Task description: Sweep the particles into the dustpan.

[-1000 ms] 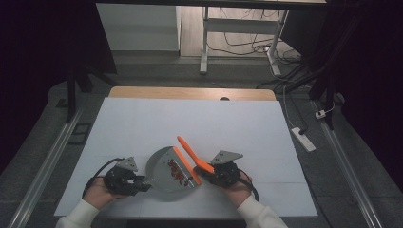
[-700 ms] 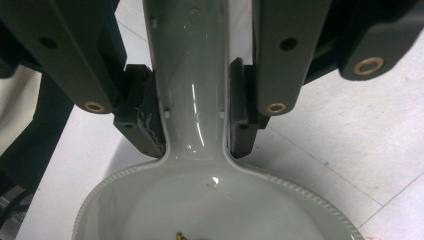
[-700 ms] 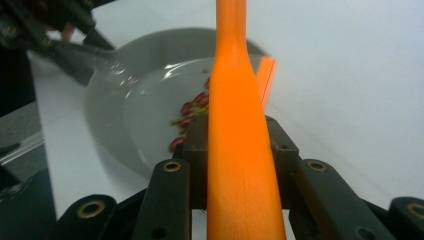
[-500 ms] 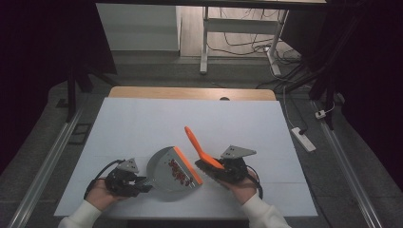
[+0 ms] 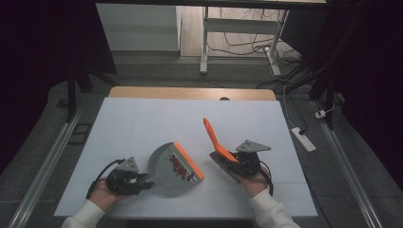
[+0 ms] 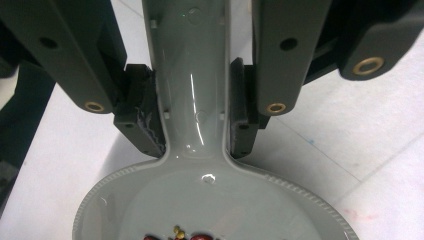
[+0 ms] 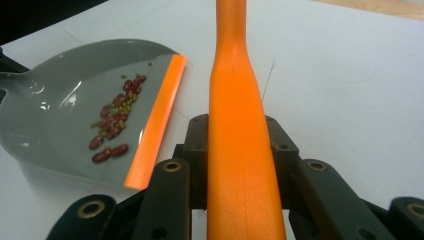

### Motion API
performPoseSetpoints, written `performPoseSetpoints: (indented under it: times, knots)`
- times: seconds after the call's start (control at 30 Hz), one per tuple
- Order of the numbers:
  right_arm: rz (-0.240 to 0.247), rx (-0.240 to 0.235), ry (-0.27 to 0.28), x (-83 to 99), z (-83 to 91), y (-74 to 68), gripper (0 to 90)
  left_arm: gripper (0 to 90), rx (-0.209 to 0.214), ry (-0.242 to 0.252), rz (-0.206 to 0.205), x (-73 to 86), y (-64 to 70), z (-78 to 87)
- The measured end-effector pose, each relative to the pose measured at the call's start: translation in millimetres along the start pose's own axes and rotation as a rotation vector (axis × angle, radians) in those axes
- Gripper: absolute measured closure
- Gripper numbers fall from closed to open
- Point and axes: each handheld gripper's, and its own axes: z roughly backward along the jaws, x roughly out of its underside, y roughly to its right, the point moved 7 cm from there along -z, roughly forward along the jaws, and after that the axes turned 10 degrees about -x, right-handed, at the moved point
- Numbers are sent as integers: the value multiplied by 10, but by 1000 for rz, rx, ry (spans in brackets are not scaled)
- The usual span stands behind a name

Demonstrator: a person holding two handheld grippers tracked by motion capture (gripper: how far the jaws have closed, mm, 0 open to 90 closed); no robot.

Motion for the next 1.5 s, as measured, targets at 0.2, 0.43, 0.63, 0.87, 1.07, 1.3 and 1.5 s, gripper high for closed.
performPoseSetpoints:
  times: [0.2,0.43,0.63,0.87,1.07,1.3,1.5]
  knots:
    - [12,-2,27,-27,93,35,699,613,-34,27,36,-16,-58,43]
    - [6,7,47,-23,207,99,700,613,-79,72,129,-27,-157,129]
    - [5,5,36,14,236,148,699,613,-117,86,193,-33,-216,150]
    - [16,7,25,38,236,191,699,613,-151,115,239,-53,-258,182]
    - [24,9,12,64,229,210,699,613,-176,127,267,-48,-297,194]
    - [32,8,16,54,260,203,699,612,-184,133,284,-43,-322,200]
    - [40,3,8,65,294,215,699,612,-196,131,285,-45,-328,193]
